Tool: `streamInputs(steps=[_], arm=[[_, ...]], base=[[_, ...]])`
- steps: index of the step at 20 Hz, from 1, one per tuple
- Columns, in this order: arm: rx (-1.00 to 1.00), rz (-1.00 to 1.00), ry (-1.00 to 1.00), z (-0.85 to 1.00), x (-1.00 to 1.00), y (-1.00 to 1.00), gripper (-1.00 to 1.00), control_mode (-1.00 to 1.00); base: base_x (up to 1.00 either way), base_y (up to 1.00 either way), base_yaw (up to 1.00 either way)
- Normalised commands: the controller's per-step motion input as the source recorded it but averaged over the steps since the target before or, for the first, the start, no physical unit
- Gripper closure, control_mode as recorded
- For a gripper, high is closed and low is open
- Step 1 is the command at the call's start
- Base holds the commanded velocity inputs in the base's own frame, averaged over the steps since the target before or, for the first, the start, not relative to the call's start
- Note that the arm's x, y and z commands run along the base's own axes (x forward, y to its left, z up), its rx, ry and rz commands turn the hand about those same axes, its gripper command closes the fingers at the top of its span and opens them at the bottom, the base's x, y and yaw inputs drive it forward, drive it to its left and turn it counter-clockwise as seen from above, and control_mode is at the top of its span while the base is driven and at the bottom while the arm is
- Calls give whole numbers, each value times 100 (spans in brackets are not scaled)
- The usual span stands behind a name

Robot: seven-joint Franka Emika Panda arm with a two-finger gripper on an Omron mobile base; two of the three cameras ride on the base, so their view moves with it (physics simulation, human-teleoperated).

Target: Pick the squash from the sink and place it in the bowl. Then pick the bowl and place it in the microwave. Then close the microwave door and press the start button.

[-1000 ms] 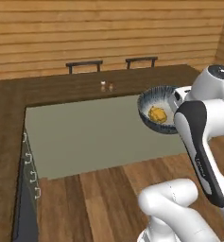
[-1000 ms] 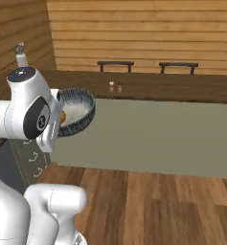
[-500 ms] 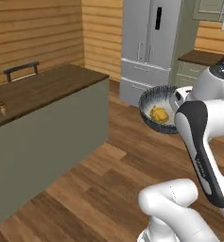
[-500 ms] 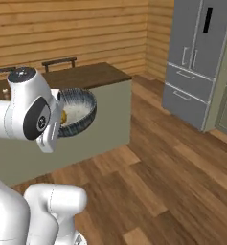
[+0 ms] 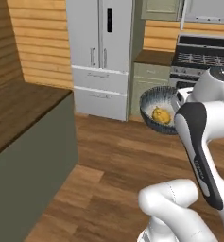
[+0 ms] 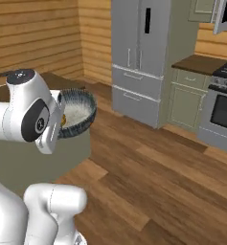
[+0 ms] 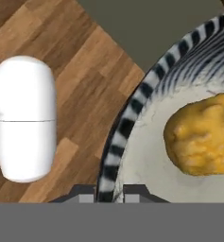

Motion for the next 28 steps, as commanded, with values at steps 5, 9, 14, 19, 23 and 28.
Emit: streamInputs(steps=[5,9,14,19,23,28], arm=[[0,0,0,0,0,0,100,100],[0,0,0,0,0,0,100,100],[0,0,0,0,0,0,100,100],[0,0,0,0,0,0,100,100],[0,0,0,0,0,0,100,100],[0,0,0,0,0,0,100,100]], base=[[100,-6,-45],[88,-93,-30],[69,-100,-22],[96,-88,-7],[100,-47,-2],[100,-22,-2]])
